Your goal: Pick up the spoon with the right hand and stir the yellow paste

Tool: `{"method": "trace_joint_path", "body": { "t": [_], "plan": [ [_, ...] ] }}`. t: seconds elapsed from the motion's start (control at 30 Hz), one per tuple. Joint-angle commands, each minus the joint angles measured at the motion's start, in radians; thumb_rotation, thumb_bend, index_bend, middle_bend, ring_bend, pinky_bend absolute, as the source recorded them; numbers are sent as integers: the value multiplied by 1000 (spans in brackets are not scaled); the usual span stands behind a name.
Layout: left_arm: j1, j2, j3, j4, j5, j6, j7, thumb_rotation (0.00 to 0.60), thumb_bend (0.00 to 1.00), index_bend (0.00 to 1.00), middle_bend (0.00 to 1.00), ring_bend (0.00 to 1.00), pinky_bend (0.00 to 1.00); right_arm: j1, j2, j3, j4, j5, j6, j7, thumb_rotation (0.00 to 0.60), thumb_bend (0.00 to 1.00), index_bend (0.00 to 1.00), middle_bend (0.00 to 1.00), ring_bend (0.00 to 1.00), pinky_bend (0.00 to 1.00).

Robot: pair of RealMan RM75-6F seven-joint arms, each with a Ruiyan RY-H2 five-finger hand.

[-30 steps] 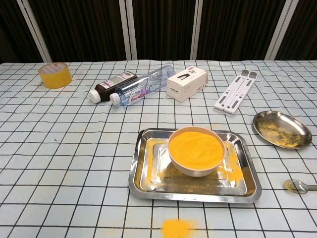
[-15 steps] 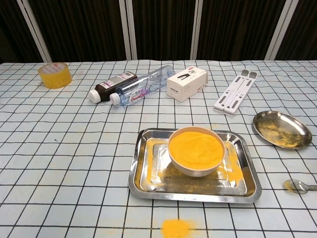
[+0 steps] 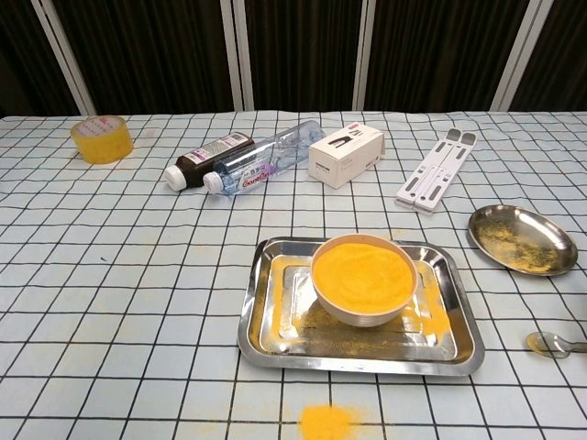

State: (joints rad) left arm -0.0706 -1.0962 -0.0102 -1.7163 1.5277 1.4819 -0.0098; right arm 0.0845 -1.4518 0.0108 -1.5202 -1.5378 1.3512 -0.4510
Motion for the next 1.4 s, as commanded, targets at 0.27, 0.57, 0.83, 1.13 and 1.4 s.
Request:
{"method": "trace_joint_path", "body": {
  "t": [0.27,0.57,0.83,1.13,1.4],
  "plan": [
    [-3,-1,0,-2,-6,-8,4,600,0,0,0,0,0,16,-31,7,38,46,-29,-15,600,459,461,433,80,0],
    [-2,-3,-6,1,7,11,-17,600,0,0,0,0,0,18,-58,-7,79,47,-26,-36,600,460,462,432,85,0],
    [-2,-4,-6,6,15,16,-25,600,0,0,0,0,0,18,-80,-1,126,64,-16,-36,600,459,461,386,37,0],
    [-2,-4,-6,4,17,19,-20,600,0,0,0,0,0,17,-89,-11,147,72,-16,-58,600,460,462,263,0,0],
    [-3,-6,-7,4,11,15,-18,600,0,0,0,0,0,17,-107,-11,174,77,-10,-59,600,459,461,260,0,0]
  ]
}}
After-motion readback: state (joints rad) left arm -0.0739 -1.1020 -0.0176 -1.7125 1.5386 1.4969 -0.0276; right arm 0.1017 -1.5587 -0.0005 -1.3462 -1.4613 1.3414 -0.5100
